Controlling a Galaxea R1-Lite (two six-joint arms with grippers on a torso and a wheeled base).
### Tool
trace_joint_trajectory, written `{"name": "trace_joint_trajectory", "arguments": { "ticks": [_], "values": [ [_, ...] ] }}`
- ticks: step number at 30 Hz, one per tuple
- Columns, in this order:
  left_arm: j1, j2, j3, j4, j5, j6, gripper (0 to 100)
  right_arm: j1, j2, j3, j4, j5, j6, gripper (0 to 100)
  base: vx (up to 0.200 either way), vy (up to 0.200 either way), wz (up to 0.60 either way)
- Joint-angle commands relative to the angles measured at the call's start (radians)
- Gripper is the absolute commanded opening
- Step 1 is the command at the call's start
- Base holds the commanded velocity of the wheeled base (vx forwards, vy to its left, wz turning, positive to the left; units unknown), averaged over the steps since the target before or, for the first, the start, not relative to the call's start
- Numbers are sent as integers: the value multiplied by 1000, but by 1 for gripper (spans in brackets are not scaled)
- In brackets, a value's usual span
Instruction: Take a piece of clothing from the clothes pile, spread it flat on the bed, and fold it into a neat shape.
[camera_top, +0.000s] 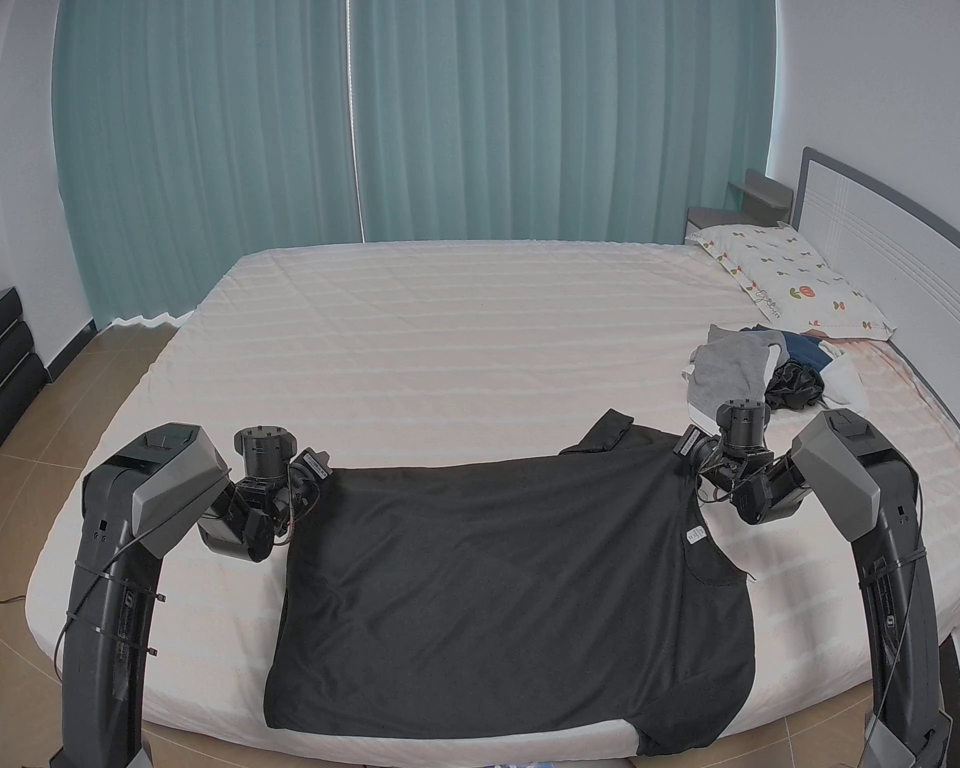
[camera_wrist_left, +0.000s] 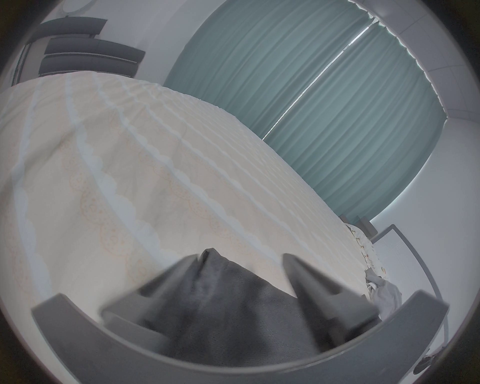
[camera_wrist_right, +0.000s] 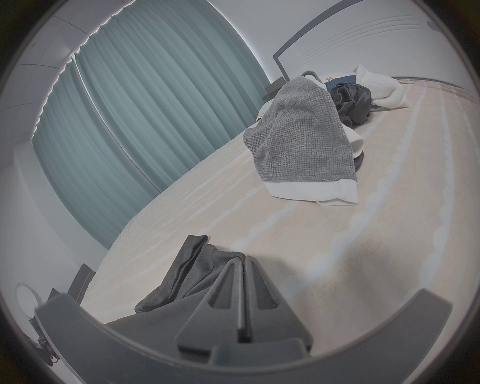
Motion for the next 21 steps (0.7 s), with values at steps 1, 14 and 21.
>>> {"name": "trace_joint_trajectory", "arguments": {
  "ticks": [1, 14, 21],
  "values": [
    [0, 30, -20, -3, 4, 18, 0, 2, 4, -3, -1, 0, 0, 0, 0, 0, 0],
    [30, 32, -72, -54, 55, -20, 0, -1, 50, -45, -135, -77, -9, 0, 0, 0, 0],
    [30, 44, -75, -54, 52, -18, 0, -3, 63, -60, -130, -70, -10, 0, 0, 0, 0]
  ]
}}
